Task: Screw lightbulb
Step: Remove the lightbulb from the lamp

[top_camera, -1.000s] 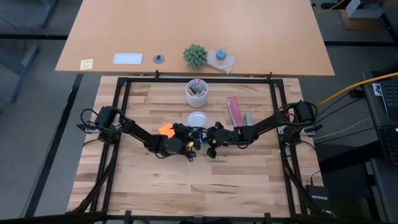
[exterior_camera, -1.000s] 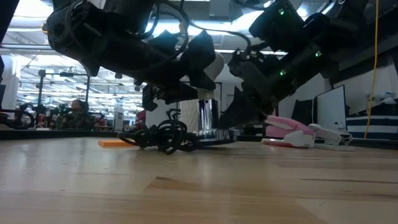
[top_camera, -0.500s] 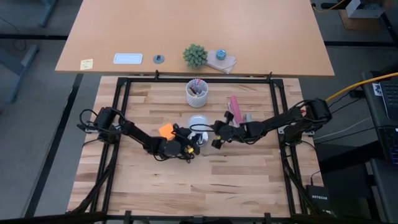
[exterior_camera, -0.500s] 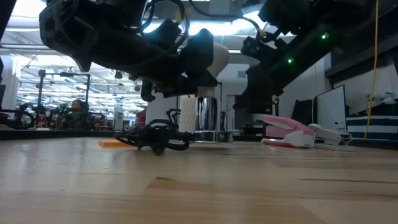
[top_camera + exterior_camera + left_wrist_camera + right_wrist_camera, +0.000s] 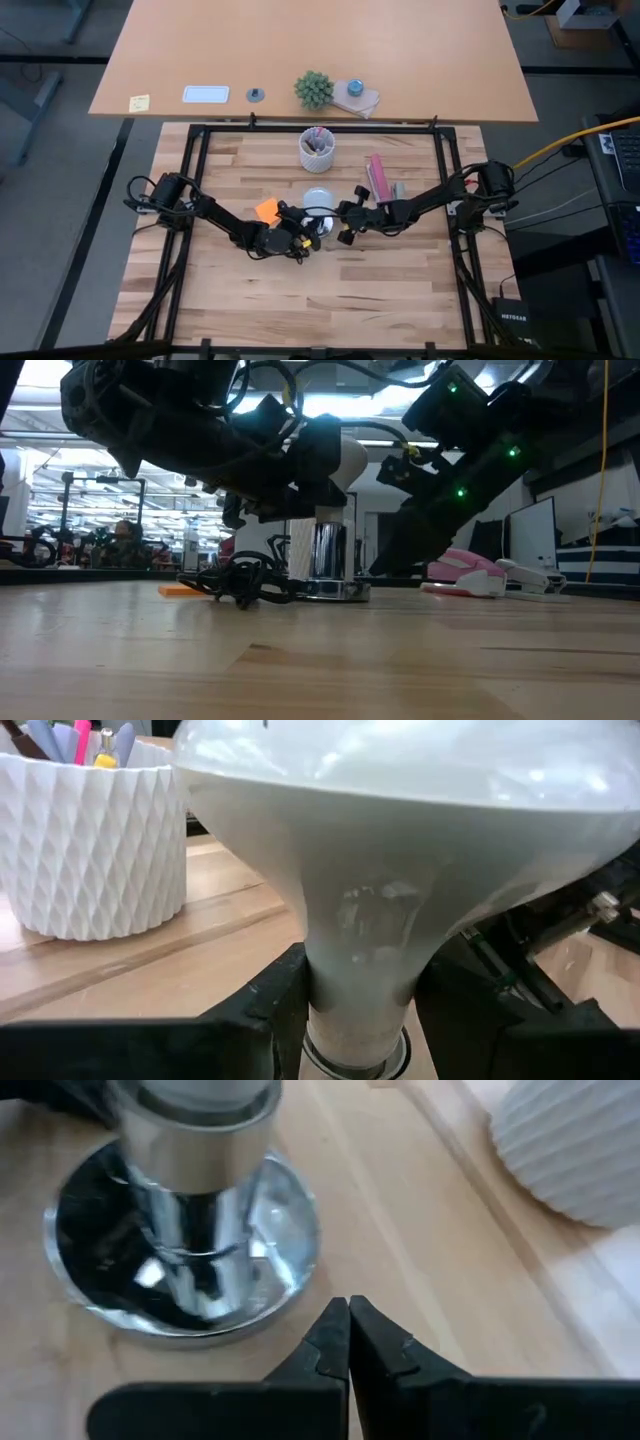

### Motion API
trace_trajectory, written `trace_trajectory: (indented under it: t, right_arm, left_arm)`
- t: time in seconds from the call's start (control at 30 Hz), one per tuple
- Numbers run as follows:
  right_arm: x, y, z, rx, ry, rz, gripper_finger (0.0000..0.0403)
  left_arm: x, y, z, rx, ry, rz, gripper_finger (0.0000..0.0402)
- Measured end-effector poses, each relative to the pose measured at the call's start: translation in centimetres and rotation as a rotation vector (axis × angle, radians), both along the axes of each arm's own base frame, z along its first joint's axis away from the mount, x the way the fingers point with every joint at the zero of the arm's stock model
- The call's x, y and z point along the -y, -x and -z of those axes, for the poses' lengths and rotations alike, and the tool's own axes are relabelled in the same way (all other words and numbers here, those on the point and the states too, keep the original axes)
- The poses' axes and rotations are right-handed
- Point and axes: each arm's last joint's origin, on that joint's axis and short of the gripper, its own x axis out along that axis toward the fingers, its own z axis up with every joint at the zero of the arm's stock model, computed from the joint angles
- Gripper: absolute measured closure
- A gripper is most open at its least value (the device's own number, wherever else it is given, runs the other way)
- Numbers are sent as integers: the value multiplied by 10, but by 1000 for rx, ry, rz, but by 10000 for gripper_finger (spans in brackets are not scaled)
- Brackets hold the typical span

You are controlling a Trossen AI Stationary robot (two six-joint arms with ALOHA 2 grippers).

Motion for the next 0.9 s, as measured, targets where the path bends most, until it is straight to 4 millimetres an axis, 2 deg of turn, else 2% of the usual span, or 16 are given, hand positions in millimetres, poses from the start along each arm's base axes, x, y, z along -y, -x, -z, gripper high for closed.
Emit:
trace_trajectory:
  t: [0.37,0.63,0.77,0.9]
  right_arm:
    - [-2,-3,-2,36,-43,-40,400]
    - [-3,-2,8,-22,-61,-62,400]
    - [-2,5,-7,-34,-70,-71,400]
    - [-1,18,-36,-25,-84,-78,400]
  left_arm:
    - [0,0,2,-2,15,-7,257]
    - [0,1,2,-13,6,-4,254]
    - [0,1,2,-13,6,-4,257]
    - [0,1,2,-14,6,-4,254]
